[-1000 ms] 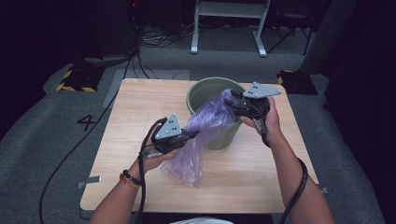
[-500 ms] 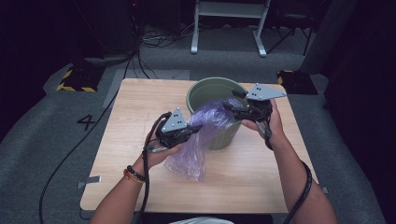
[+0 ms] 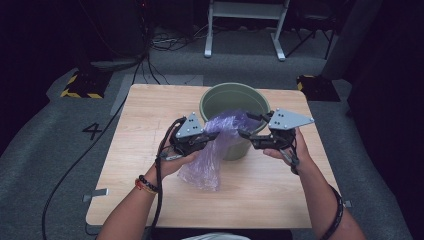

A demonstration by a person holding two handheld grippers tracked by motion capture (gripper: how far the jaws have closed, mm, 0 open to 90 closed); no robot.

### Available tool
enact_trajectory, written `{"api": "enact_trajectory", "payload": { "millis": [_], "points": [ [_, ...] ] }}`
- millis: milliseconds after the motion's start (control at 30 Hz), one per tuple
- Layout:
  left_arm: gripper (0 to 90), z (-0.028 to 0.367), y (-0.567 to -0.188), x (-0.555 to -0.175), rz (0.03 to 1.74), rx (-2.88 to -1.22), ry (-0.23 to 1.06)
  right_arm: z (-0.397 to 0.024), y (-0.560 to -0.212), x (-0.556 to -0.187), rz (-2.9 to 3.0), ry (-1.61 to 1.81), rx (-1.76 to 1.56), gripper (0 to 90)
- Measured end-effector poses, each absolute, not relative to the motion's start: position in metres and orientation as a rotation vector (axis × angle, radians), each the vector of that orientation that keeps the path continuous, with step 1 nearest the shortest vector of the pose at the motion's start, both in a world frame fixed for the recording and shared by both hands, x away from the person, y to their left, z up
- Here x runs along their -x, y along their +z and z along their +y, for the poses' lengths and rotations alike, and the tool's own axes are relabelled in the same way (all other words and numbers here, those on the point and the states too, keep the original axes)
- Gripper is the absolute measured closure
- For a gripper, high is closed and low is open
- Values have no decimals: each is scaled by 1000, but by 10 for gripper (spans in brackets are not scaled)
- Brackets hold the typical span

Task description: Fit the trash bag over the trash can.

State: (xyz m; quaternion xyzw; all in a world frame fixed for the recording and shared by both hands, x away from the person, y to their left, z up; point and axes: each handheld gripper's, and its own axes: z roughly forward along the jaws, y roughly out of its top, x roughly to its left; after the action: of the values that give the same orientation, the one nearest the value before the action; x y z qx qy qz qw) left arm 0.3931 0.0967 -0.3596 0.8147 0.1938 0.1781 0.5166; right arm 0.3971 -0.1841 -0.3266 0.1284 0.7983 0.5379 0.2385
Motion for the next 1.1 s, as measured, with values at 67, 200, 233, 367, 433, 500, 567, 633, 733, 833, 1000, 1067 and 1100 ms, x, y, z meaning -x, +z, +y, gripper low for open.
{"api": "enact_trajectory", "payload": {
  "millis": [67,200,233,367,433,500,567,633,733,833,1000,1067,1100],
  "points": [
    [849,96,-359,-393,465,-1956,425,-181,-328,-393,2195,1470,-317,378],
    [836,95,-357,-393,460,-1946,416,-173,-332,-390,2204,1432,-287,487],
    [824,95,-356,-393,459,-1944,416,-172,-333,-389,2208,1428,-279,562],
    [765,98,-354,-392,460,-1932,416,-170,-338,-386,2207,1421,-241,783],
    [742,100,-352,-391,451,-1922,407,-170,-338,-386,2202,1404,-250,844],
    [731,101,-351,-389,444,-1922,412,-170,-338,-388,2204,1396,-259,878],
    [664,101,-350,-388,442,-1919,416,-171,-337,-390,2192,1392,-278,897],
    [606,103,-349,-387,462,-1908,428,-172,-336,-391,2178,1399,-291,899],
    [483,106,-349,-388,471,-1902,401,-174,-335,-394,2158,1406,-319,900],
    [394,107,-349,-384,459,-1917,400,-176,-335,-400,2148,1404,-356,900],
    [387,113,-349,-378,444,-1929,399,-181,-333,-410,2134,1402,-405,900],
    [416,114,-350,-377,443,-1935,397,-182,-331,-415,2124,1398,-427,900],
    [416,114,-350,-377,439,-1937,391,-182,-331,-415,2124,1398,-427,900]
  ]
}}
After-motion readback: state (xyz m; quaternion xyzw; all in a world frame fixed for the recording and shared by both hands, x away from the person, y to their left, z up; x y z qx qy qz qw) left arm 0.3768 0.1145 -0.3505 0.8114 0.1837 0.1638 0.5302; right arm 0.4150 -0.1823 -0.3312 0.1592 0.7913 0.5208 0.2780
